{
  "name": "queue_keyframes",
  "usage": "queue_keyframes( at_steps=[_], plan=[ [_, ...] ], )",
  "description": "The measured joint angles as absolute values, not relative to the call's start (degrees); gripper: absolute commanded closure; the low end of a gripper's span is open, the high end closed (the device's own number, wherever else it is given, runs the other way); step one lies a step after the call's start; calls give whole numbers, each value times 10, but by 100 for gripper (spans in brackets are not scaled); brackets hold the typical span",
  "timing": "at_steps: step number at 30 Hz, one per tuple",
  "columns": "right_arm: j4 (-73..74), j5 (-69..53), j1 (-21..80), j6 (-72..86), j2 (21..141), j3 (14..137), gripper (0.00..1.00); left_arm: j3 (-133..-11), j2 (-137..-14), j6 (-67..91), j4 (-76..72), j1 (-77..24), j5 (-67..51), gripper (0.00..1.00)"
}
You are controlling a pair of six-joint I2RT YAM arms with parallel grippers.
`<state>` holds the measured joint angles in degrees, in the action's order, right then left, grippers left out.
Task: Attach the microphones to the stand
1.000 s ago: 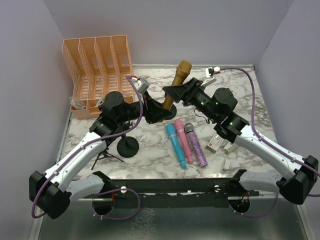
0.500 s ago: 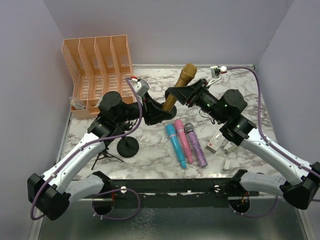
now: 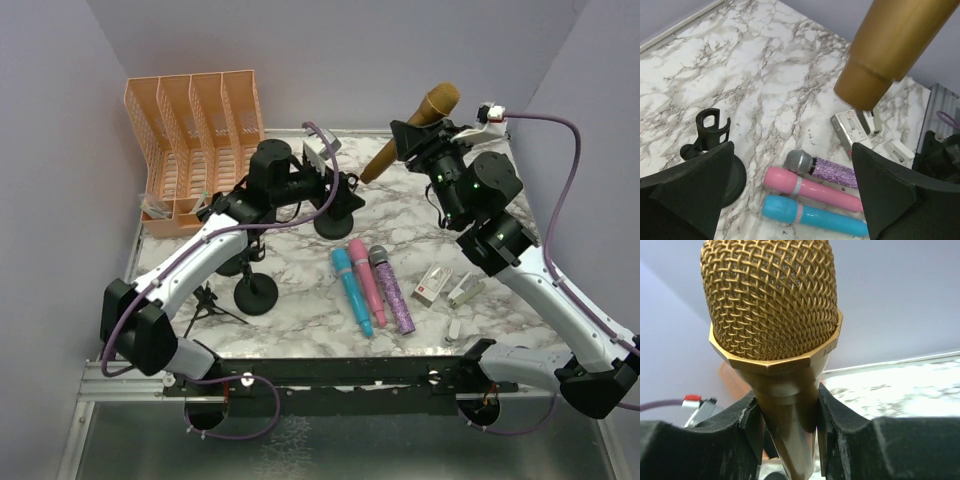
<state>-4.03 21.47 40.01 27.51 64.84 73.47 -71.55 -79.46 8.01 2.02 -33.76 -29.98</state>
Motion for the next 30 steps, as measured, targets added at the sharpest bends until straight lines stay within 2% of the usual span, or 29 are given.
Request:
queue_keyframes(
  at_steps=[8, 11, 20, 30],
  plan=[
    [-27, 252, 320, 244, 705, 741, 99, -765, -918, 8, 20, -284, -313, 2],
    [-15, 246, 302, 250, 726, 741, 99, -779, -946, -67, 37, -252, -342, 3],
    [-14, 185, 286, 256, 739, 727, 99, -909, -1045, -191, 113, -214, -474, 10],
    [-17, 149, 279, 256, 746, 720, 100, -938, -1112, -255, 191, -210, -486, 10]
  ],
)
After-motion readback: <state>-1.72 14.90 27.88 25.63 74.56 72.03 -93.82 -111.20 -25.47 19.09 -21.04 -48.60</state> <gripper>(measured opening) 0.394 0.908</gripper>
